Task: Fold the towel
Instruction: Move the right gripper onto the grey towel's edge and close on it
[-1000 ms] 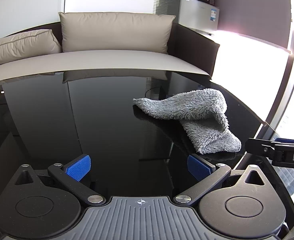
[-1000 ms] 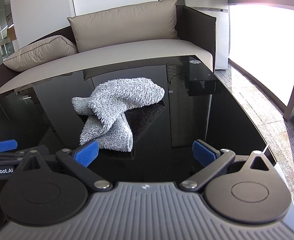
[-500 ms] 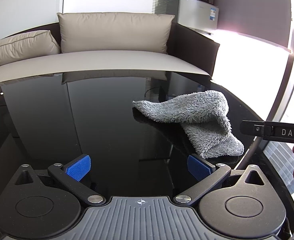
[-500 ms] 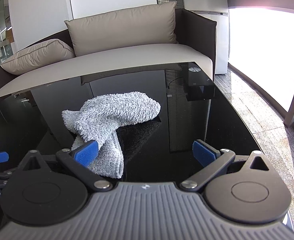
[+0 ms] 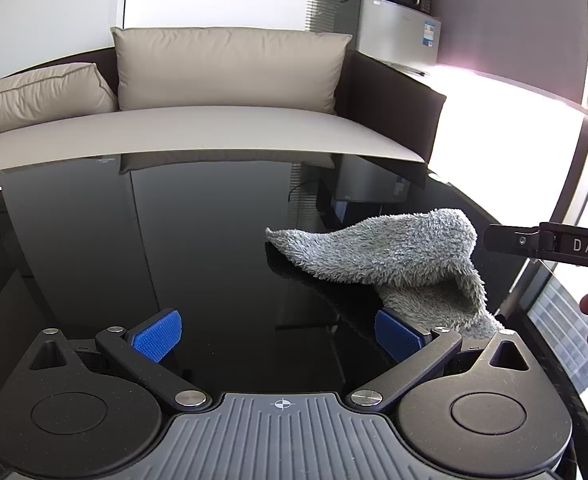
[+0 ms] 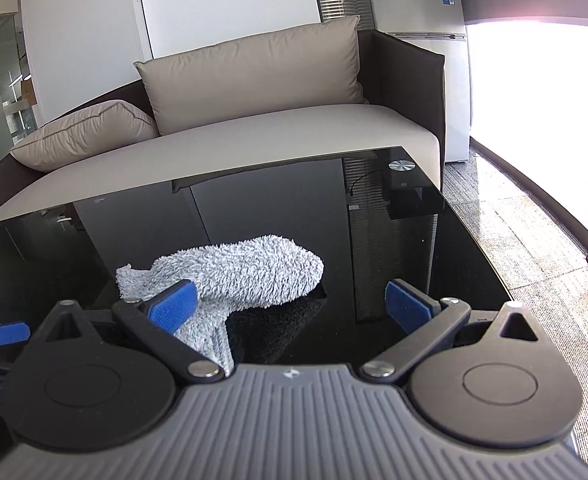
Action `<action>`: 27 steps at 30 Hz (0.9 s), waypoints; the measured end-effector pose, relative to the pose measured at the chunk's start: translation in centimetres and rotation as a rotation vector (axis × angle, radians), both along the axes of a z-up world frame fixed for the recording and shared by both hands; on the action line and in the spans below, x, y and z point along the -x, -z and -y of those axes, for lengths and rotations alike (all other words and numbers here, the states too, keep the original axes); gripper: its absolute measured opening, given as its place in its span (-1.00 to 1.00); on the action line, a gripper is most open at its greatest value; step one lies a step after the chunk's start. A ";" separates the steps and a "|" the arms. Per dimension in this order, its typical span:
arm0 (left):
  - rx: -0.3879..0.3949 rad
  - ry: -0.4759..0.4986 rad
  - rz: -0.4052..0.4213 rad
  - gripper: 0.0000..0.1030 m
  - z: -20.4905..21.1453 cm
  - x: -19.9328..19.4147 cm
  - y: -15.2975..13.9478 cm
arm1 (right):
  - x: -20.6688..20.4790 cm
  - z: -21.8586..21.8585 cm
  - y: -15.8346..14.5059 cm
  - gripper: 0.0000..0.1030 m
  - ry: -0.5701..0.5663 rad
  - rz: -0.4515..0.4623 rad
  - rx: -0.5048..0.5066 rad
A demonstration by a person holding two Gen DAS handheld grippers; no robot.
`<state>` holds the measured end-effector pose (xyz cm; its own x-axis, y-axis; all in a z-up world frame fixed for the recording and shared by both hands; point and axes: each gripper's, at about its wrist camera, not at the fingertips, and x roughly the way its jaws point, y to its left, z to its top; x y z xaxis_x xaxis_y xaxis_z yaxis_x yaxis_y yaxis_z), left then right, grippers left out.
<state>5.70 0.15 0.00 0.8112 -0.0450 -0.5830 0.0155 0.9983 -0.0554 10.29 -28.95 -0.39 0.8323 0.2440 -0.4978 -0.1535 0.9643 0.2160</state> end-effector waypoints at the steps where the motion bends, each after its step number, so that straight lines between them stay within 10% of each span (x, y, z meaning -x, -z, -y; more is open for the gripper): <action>1: 0.003 -0.002 0.000 0.99 -0.1 -0.4 0.0 | -0.3 0.1 0.0 0.99 0.001 -0.001 -0.004; 15: 0.027 0.000 0.001 0.98 -0.7 -2.8 -0.3 | -4.1 0.4 0.3 0.96 -0.017 -0.031 -0.023; 27: 0.033 0.003 -0.005 0.98 -0.7 -2.9 -0.2 | -5.6 -0.8 1.2 0.09 -0.115 -0.097 -0.070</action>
<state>8.61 0.88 0.18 0.8082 -0.0666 -0.5851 0.0184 0.9960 -0.0880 15.89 -28.13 -1.57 0.7456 0.3717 -0.5531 -0.2367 0.9236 0.3016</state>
